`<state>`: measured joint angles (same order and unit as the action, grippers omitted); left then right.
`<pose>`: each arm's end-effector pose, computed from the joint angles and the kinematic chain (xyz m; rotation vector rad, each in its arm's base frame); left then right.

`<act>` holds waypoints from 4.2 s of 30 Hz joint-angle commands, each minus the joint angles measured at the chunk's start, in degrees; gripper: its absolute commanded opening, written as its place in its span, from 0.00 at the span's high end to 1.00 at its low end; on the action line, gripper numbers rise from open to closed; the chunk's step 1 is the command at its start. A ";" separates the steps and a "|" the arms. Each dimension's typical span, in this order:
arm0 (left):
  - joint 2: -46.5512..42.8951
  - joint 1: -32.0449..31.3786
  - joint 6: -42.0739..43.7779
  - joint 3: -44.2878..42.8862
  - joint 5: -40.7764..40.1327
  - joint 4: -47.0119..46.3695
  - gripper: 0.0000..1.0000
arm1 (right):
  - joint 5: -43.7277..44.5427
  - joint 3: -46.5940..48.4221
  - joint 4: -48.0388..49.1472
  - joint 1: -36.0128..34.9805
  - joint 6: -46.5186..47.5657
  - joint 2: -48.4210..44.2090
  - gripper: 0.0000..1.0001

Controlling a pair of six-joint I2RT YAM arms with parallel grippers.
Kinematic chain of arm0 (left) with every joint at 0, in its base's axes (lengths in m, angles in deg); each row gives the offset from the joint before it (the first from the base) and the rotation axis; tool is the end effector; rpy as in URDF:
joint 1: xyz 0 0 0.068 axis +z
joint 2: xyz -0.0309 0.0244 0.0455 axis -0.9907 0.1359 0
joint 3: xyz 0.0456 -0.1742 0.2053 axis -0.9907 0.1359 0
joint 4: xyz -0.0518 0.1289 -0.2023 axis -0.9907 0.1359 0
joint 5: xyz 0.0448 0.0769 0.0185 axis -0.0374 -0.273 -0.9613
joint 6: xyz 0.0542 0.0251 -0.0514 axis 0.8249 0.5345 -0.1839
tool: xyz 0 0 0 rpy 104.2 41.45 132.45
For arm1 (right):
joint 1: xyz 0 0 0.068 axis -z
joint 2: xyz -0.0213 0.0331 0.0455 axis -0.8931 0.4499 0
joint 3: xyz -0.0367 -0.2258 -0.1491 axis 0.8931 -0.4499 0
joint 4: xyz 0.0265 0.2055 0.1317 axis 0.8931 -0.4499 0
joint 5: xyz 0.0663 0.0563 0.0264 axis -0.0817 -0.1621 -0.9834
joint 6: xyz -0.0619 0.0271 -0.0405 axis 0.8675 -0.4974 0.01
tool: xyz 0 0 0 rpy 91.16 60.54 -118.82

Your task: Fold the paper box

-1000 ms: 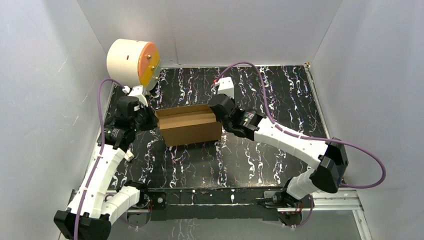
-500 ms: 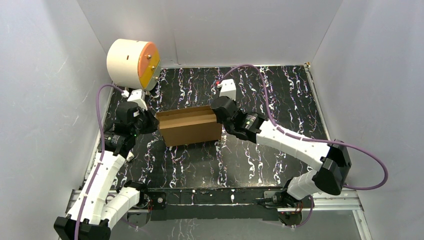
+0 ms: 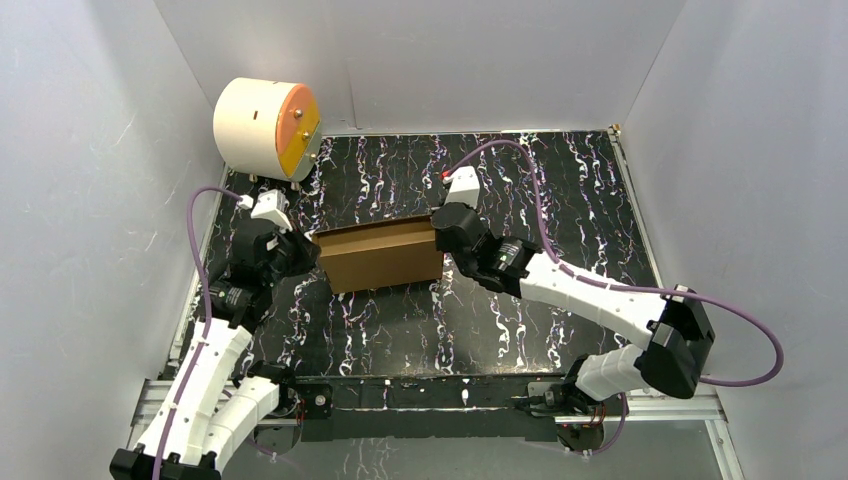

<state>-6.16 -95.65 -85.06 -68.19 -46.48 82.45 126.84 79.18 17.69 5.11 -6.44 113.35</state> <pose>0.1834 -0.0459 0.3035 -0.1906 2.0123 -0.4626 0.2044 0.2466 0.3151 -0.1270 1.9299 0.2600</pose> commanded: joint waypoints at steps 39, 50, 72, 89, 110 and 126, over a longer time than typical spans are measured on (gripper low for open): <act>6.02 -0.85 -2.70 -8.48 -8.42 -1.87 0.30 | -11.51 6.85 1.71 7.63 4.06 -0.03 0.38; 1.78 -0.87 -7.35 0.16 -5.75 -0.78 0.44 | -17.31 -2.90 1.92 7.71 1.05 -2.33 0.40; -4.84 -0.87 -20.01 15.86 3.69 -6.37 0.46 | -41.75 -21.56 15.85 17.49 -4.19 -5.99 0.41; 5.16 -0.36 -25.15 20.00 19.18 -32.17 0.51 | -57.40 -30.90 21.08 30.80 2.54 -7.06 0.51; 9.83 15.34 -28.11 24.73 33.73 -28.64 0.77 | -64.77 -33.47 23.48 33.89 4.62 -2.14 0.62; 10.80 16.00 -25.45 27.68 20.47 -16.70 1.00 | -69.31 -27.31 18.21 33.97 3.99 -4.24 0.63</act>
<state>1.69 -80.91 -114.55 -47.40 -15.92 43.83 59.81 53.45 52.68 39.34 -6.07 106.70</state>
